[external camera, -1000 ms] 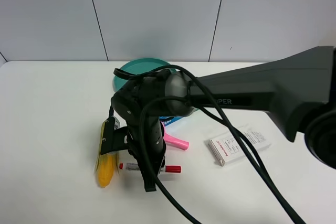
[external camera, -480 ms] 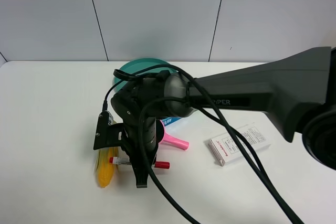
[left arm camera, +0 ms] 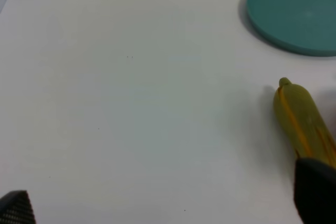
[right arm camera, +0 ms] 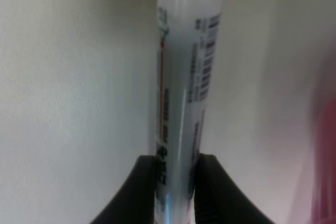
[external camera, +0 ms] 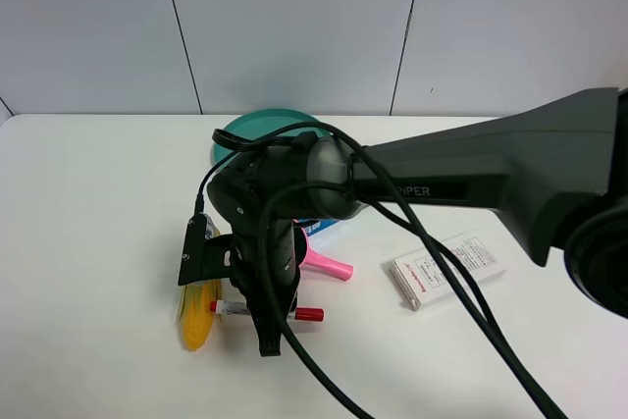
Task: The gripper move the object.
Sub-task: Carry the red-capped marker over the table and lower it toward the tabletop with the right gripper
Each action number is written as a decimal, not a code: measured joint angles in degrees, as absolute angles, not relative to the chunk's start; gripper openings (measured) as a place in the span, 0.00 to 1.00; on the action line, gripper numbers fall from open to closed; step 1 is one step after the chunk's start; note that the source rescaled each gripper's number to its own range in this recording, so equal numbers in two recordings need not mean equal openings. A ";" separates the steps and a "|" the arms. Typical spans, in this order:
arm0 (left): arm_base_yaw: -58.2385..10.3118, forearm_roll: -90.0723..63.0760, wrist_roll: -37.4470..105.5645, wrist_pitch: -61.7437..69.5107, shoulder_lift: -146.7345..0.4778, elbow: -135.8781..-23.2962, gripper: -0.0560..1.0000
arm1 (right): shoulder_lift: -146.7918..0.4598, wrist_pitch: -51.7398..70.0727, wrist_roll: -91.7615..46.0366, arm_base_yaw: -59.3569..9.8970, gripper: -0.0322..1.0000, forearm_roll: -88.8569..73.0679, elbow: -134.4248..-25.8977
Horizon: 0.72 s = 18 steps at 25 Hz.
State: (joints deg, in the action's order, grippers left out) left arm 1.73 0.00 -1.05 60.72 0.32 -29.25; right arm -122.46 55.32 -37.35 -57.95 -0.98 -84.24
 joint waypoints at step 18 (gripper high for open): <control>1.73 0.00 -1.05 60.72 0.32 -29.25 1.00 | -124.78 59.98 -34.65 -57.99 0.38 -0.98 -84.18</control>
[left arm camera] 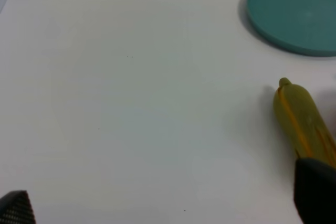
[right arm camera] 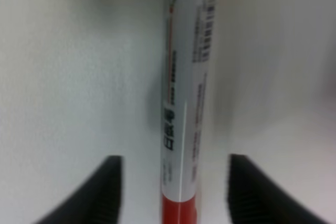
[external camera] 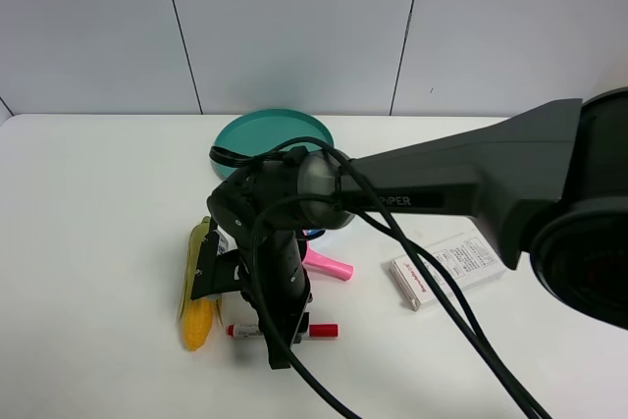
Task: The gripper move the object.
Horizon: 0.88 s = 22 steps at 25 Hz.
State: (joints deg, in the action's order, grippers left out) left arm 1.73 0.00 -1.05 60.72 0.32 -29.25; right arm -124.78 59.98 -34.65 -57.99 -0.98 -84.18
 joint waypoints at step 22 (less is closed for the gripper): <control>1.73 0.00 -1.05 60.72 0.32 -29.25 1.00 | -124.78 59.98 -31.99 -58.15 0.57 -0.98 -84.18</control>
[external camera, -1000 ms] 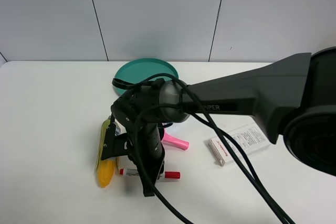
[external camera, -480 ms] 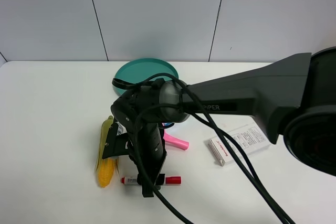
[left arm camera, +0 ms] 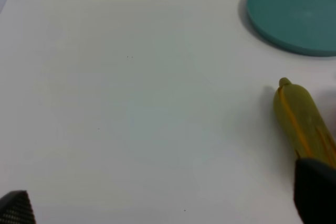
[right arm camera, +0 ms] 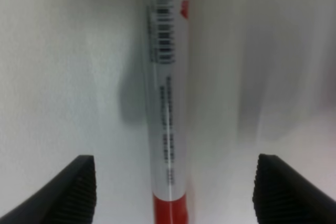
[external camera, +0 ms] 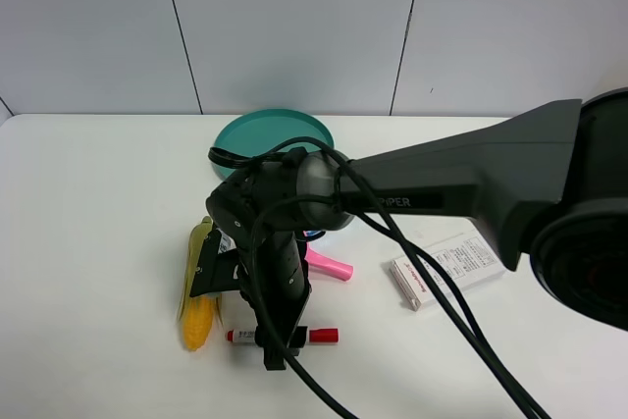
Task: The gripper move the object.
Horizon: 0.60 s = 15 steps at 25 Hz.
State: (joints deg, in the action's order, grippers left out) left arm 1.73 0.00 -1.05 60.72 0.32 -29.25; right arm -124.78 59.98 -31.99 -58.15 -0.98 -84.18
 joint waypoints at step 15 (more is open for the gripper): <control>1.73 0.00 -1.05 60.72 0.32 -29.25 1.00 | -107.81 58.39 -16.25 -58.15 0.99 2.33 -84.18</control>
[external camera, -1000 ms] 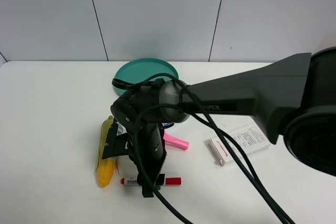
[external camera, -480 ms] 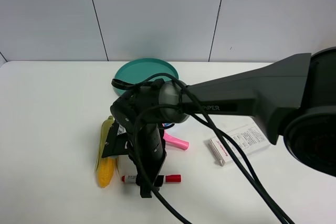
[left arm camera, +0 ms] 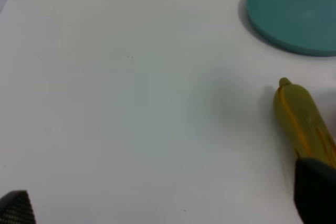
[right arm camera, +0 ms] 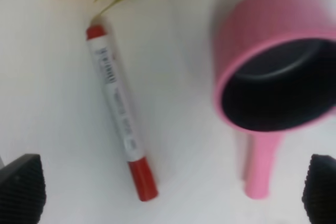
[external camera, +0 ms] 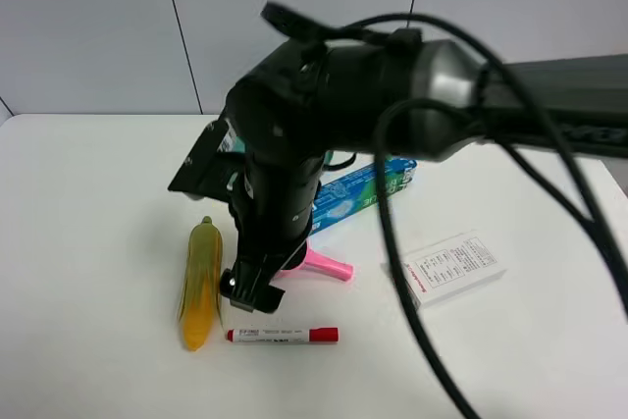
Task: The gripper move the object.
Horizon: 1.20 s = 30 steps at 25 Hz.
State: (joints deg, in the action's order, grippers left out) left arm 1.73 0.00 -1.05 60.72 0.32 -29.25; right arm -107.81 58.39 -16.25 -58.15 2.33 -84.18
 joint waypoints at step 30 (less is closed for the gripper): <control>1.73 0.00 -1.05 60.72 0.32 -29.25 1.00 | -82.95 69.27 -9.42 -8.80 1.00 6.69 -84.18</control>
